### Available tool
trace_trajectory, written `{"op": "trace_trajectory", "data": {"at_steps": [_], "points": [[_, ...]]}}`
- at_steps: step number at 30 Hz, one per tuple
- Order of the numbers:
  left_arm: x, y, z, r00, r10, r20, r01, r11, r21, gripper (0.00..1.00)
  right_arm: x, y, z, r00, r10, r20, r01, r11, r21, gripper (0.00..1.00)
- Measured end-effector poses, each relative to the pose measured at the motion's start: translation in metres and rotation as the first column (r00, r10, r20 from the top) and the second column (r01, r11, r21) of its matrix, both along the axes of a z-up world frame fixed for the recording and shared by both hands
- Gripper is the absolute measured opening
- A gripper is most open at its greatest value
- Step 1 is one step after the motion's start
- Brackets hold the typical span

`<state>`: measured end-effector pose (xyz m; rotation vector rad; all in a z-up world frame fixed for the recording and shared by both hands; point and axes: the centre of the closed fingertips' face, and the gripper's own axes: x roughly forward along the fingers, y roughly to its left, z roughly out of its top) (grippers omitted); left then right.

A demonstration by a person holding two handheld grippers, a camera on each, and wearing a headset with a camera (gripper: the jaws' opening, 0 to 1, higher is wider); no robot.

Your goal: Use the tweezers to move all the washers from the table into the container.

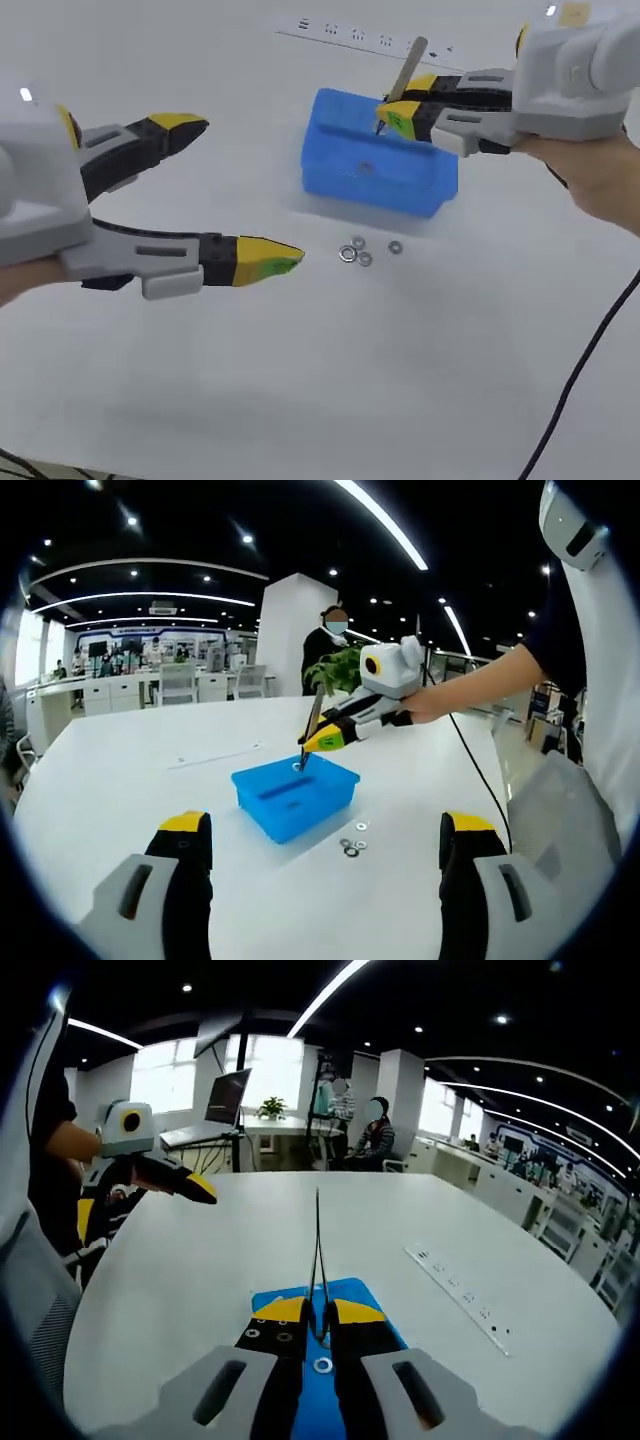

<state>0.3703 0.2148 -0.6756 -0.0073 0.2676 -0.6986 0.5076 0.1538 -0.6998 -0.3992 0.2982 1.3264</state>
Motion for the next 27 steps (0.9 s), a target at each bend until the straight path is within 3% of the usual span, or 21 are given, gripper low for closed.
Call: {"op": "trace_trajectory", "data": {"at_steps": [4,7,9,13,16,18,27], "points": [[0.003,0.002,-0.004,1.0,0.018,-0.01,-0.018,1.0,-0.004,1.0,0.01,-0.004,-0.019,0.999,-0.031,-0.043,0.031,1.0,-0.005,0.09],[0.003,0.001,-0.004,1.0,0.022,-0.009,-0.022,1.0,-0.004,1.0,0.015,-0.008,-0.031,0.997,-0.055,-0.048,0.055,0.998,-0.014,0.09],[0.004,0.0,-0.003,0.999,0.031,0.016,-0.031,0.999,0.022,1.0,0.016,-0.01,-0.039,0.995,-0.075,-0.067,0.075,0.997,-0.013,0.09],[0.006,0.0,-0.004,0.999,0.032,0.0,-0.032,0.999,0.016,1.0,0.012,-0.012,-0.049,0.992,-0.092,-0.092,0.091,0.996,-0.016,0.09],[0.006,0.001,-0.004,1.0,0.031,-0.003,-0.031,0.999,0.022,1.0,0.007,-0.011,-0.053,0.992,-0.087,-0.094,0.085,0.996,-0.023,0.1],[0.007,-0.001,0.001,0.999,0.035,0.022,-0.035,0.999,0.027,1.0,0.006,-0.011,-0.053,0.992,-0.088,-0.095,0.086,0.996,-0.025,0.1],[0.009,-0.005,0.004,0.999,0.039,0.022,-0.04,0.999,0.023,1.0,0.006,-0.011,-0.051,0.992,-0.09,-0.093,0.088,0.996,-0.027,0.1]]}}
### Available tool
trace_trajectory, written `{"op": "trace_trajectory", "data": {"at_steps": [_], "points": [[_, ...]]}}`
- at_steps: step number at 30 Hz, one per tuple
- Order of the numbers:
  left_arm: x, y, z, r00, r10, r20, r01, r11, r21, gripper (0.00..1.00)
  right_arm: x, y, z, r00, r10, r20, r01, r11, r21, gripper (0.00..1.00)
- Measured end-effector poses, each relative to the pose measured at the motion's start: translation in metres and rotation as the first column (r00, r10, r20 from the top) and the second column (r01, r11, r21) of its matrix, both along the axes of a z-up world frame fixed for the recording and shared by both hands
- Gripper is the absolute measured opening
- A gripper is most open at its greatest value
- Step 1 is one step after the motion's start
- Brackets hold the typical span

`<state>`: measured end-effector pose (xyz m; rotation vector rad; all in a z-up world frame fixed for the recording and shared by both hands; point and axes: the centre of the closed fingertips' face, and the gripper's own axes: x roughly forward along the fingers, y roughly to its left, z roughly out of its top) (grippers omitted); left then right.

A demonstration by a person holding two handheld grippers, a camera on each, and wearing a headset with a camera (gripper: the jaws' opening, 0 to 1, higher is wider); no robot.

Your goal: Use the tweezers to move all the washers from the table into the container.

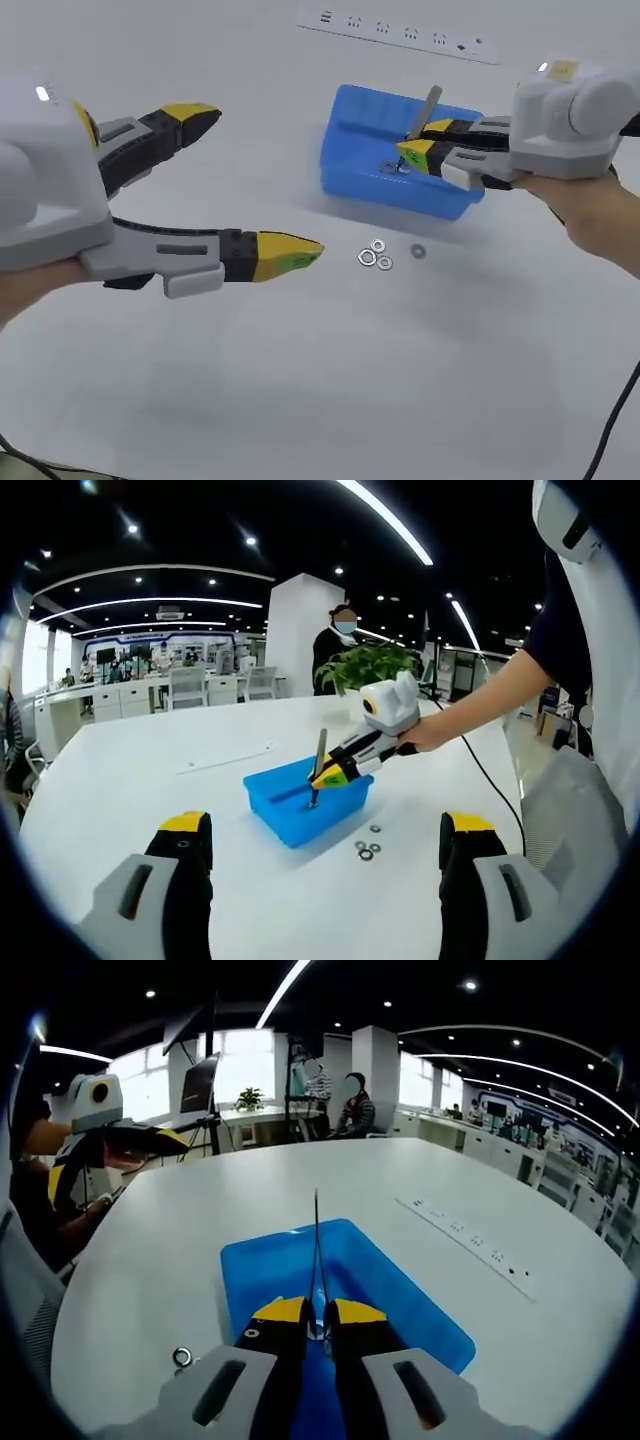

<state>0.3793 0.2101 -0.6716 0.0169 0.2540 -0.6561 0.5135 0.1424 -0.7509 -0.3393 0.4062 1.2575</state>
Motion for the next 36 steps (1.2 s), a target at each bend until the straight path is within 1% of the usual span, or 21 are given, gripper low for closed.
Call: {"op": "trace_trajectory", "data": {"at_steps": [2,5,6,10,11,12,13,14,15,17,19,22,24,27,28,30,33,34,35,36], "points": [[0.001,0.0,0.001,1.0,0.002,0.0,-0.002,1.0,-0.006,1.0,0.0,0.0,0.002,1.0,0.0,0.001,0.0,1.0,0.004,0.1],[0.005,-0.001,0.007,1.0,0.016,0.007,-0.016,0.999,-0.045,0.99,-0.002,0.0,0.005,1.0,0.009,0.008,-0.009,1.0,-0.003,0.09],[0.006,-0.001,0.009,1.0,0.02,0.011,-0.02,0.999,-0.047,0.99,-0.003,0.0,0.005,1.0,0.019,0.018,-0.019,1.0,-0.018,0.09],[0.016,-0.002,0.013,0.999,0.022,0.024,-0.021,0.998,-0.054,0.99,-0.011,0.0,0.007,0.997,0.066,0.042,-0.064,0.997,-0.049,0.08],[0.018,-0.002,0.014,1.0,0.02,0.023,-0.019,0.998,-0.057,0.98,-0.012,0.001,0.008,0.997,0.072,0.041,-0.07,0.996,-0.051,0.08],[0.021,-0.003,0.018,1.0,0.023,0.021,-0.021,0.996,-0.09,0.98,-0.013,0.001,0.008,0.996,0.075,0.039,-0.073,0.996,-0.053,0.08],[0.023,-0.005,0.023,0.999,0.022,0.025,-0.019,0.992,-0.126,0.97,-0.014,0.001,0.009,0.996,0.079,0.046,-0.076,0.995,-0.065,0.08],[0.026,-0.006,0.029,0.999,0.018,0.038,-0.012,0.987,-0.162,0.96,-0.014,0.0,0.009,0.995,0.081,0.054,-0.077,0.994,-0.08,0.08],[0.029,-0.005,0.032,0.998,0.025,0.051,-0.017,0.987,-0.16,0.96,-0.015,0.0,0.01,0.994,0.089,0.065,-0.083,0.992,-0.091,0.08],[0.035,-0.007,0.036,0.998,0.015,0.056,-0.006,0.987,-0.164,0.96,-0.017,0.001,0.015,0.993,0.094,0.067,-0.089,0.993,-0.079,0.07],[0.041,-0.009,0.038,0.998,-0.003,0.07,0.013,0.991,-0.133,0.95,-0.018,0.002,0.018,0.993,0.098,0.068,-0.093,0.993,-0.074,0.07],[0.049,-0.013,0.037,0.997,-0.041,0.069,0.049,0.992,-0.116,0.9,-0.016,0.003,0.02,0.992,0.099,0.075,-0.093,0.993,-0.074,0.07],[0.057,-0.011,0.033,0.997,-0.054,0.057,0.06,0.993,-0.106,0.85,-0.014,0.003,0.021,0.993,0.091,0.079,-0.086,0.994,-0.074,0.07],[0.072,-0.01,0.031,0.998,-0.046,0.047,0.05,0.994,-0.1,0.85,-0.014,0.004,0.023,0.993,0.09,0.083,-0.084,0.994,-0.07,0.07],[0.074,-0.009,0.032,0.998,-0.046,0.048,0.05,0.994,-0.102,0.85,-0.014,0.005,0.024,0.992,0.09,0.084,-0.084,0.994,-0.072,0.07],[0.083,-0.011,0.034,0.998,-0.046,0.052,0.052,0.993,-0.109,0.82,-0.014,0.007,0.024,0.992,0.091,0.085,-0.084,0.994,-0.072,0.07],[0.094,-0.02,0.033,0.994,-0.09,0.062,0.093,0.994,-0.055,0.77,-0.015,0.01,0.026,0.992,0.097,0.083,-0.091,0.994,-0.064,0.07],[0.097,-0.021,0.033,0.992,-0.106,0.067,0.11,0.993,-0.049,0.75,-0.015,0.011,0.027,0.992,0.098,0.081,-0.094,0.994,-0.061,0.07],[0.1,-0.024,0.039,0.989,-0.118,0.095,0.125,0.989,-0.075,0.72,-0.016,0.011,0.027,0.992,0.101,0.08,-0.096,0.994,-0.057,0.07],[0.102,-0.027,0.041,0.987,-0.123,0.104,0.133,0.987,-0.093,0.69,-0.017,0.012,0.028,0.992,0.104,0.071,-0.1,0.994,-0.052,0.07]]}}
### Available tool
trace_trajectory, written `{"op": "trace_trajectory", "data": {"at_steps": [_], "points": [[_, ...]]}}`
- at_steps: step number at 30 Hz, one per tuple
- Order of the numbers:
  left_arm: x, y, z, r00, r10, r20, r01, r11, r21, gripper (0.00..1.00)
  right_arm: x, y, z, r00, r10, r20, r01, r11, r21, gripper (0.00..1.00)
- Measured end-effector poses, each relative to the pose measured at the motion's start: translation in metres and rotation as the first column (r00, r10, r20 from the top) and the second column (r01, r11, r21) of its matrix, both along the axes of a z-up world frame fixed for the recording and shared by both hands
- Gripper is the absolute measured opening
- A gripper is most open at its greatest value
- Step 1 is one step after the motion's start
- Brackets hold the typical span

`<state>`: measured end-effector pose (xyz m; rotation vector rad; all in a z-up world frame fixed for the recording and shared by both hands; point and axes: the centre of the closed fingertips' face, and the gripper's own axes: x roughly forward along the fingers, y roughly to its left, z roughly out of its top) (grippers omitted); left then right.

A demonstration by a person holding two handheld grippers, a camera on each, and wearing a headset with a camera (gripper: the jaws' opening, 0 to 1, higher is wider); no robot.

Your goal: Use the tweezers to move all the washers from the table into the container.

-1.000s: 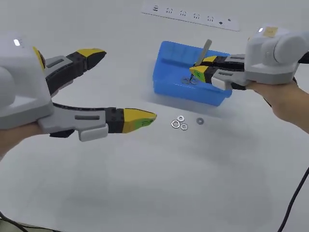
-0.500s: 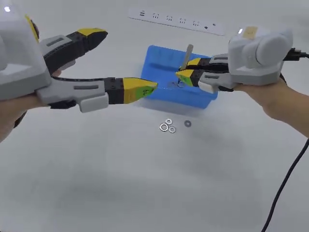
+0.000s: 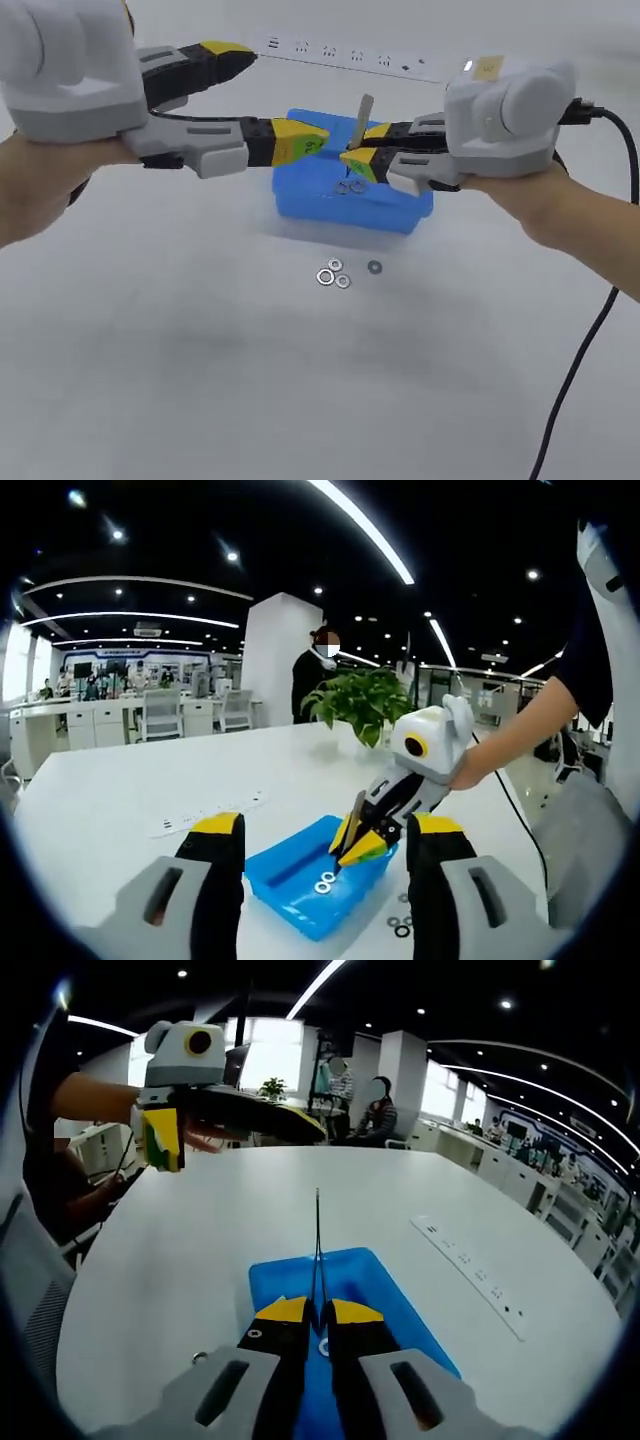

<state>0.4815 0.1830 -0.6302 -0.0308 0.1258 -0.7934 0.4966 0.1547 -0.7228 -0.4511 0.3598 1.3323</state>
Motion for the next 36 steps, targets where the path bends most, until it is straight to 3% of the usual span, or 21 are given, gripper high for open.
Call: {"op": "trace_trajectory", "data": {"at_steps": [1,4,7,10,13,20,22,23,24,26,30,36], "points": [[0.002,-0.003,0.001,1.0,-0.009,-0.005,0.009,1.0,-0.012,0.68,0.0,0.0,0.0,1.0,0.001,-0.002,-0.001,1.0,0.0,0.07],[0.006,-0.014,-0.005,0.998,-0.064,-0.015,0.065,0.997,0.036,0.63,-0.001,0.0,0.002,1.0,0.006,0.002,-0.006,1.0,0.003,0.07],[0.007,-0.029,0.004,0.991,-0.131,-0.019,0.13,0.991,-0.035,0.57,-0.004,0.0,0.003,1.0,0.012,0.004,-0.012,1.0,0.001,0.07],[0.012,-0.032,-0.009,0.984,-0.173,-0.029,0.174,0.983,0.061,0.48,-0.007,0.0,0.003,1.0,0.025,0.002,-0.025,1.0,-0.007,0.07],[0.011,-0.039,-0.014,0.974,-0.216,-0.064,0.219,0.975,0.034,0.39,-0.012,0.001,0.003,0.999,0.041,0.003,-0.041,0.999,-0.011,0.07],[0.006,-0.044,-0.018,0.962,-0.263,-0.076,0.269,0.96,0.073,0.26,-0.017,0.003,0.004,0.998,0.067,-0.001,-0.067,0.998,-0.011,0.07],[0.003,-0.047,-0.018,0.954,-0.293,-0.068,0.299,0.949,0.099,0.24,-0.018,0.003,0.003,0.998,0.069,-0.007,-0.069,0.998,-0.011,0.07],[0.0,-0.049,-0.02,0.945,-0.322,-0.058,0.327,0.934,0.143,0.23,-0.018,0.003,0.003,0.997,0.07,-0.009,-0.071,0.997,-0.012,0.07],[-0.001,-0.049,-0.022,0.941,-0.334,-0.056,0.338,0.927,0.161,0.22,-0.019,0.004,0.002,0.997,0.076,-0.01,-0.076,0.997,-0.014,0.07],[-0.004,-0.051,-0.022,0.928,-0.369,-0.056,0.373,0.911,0.177,0.17,-0.02,0.005,0.002,0.996,0.084,-0.012,-0.084,0.996,-0.014,0.07],[-0.007,-0.054,-0.019,0.915,-0.399,-0.053,0.402,0.898,0.181,0.13,-0.021,0.005,0.002,0.996,0.092,-0.007,-0.092,0.996,-0.02,0.07],[-0.01,-0.056,-0.019,0.903,-0.427,-0.051,0.426,0.871,0.247,0.08,-0.022,0.006,0.003,0.995,0.095,-0.004,-0.095,0.995,-0.023,0.08]]}}
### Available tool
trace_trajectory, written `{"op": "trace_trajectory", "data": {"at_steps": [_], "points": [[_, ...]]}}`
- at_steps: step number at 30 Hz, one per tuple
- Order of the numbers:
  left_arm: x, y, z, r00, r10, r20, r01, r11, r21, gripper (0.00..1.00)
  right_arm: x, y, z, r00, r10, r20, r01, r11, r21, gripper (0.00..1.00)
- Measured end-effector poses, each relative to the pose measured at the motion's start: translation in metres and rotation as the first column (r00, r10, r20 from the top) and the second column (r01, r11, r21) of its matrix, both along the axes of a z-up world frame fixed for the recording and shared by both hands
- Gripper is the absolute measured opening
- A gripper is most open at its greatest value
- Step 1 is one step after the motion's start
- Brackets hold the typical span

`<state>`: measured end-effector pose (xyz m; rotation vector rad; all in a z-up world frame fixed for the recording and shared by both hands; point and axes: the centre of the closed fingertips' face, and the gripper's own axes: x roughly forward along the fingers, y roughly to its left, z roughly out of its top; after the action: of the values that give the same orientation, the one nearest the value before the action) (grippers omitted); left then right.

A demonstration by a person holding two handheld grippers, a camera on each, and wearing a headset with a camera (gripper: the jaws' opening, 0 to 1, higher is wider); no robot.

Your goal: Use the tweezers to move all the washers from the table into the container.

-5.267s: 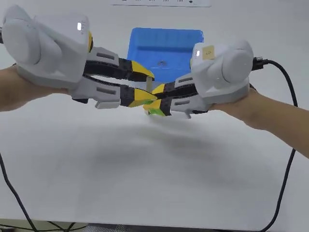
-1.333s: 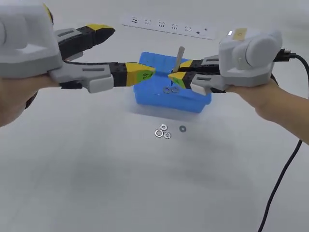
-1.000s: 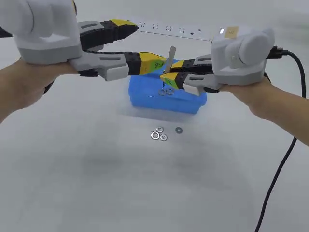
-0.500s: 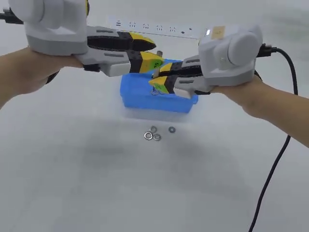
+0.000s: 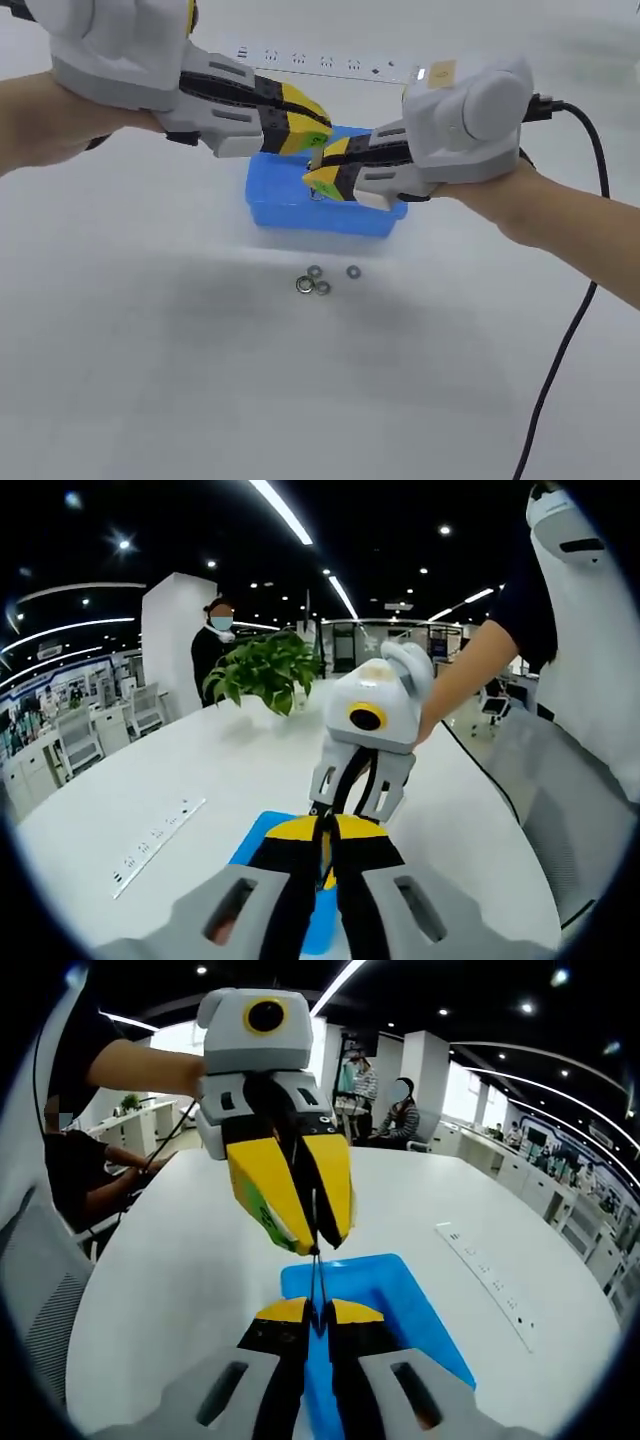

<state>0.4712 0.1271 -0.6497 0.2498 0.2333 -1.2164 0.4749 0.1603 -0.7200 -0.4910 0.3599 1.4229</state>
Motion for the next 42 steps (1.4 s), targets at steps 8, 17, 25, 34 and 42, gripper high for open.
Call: {"op": "trace_trajectory", "data": {"at_steps": [8,17,25,34,42], "points": [[-0.005,-0.002,0.003,0.996,-0.029,0.079,0.024,0.998,0.064,0.05,0.001,0.0,0.002,1.0,-0.01,0.01,0.01,1.0,-0.003,0.08],[-0.009,-0.001,0.01,0.996,-0.015,0.092,0.007,0.997,0.083,0.04,0.001,-0.002,0.008,1.0,-0.022,-0.005,0.022,1.0,0.015,0.12],[-0.012,-0.002,0.009,0.995,0.009,0.1,-0.02,0.994,0.108,0.05,-0.003,-0.004,0.008,1.0,-0.013,0.0,0.013,1.0,0.006,0.14],[0.001,0.01,0.02,0.99,0.048,0.133,-0.064,0.991,0.12,0.05,-0.005,-0.013,0.011,1.0,-0.025,0.015,0.025,1.0,0.002,0.2],[-0.003,0.012,0.027,0.988,0.062,0.144,-0.078,0.991,0.11,0.05,-0.012,-0.035,0.015,0.996,-0.087,0.008,0.087,0.996,0.027,0.26]]}}
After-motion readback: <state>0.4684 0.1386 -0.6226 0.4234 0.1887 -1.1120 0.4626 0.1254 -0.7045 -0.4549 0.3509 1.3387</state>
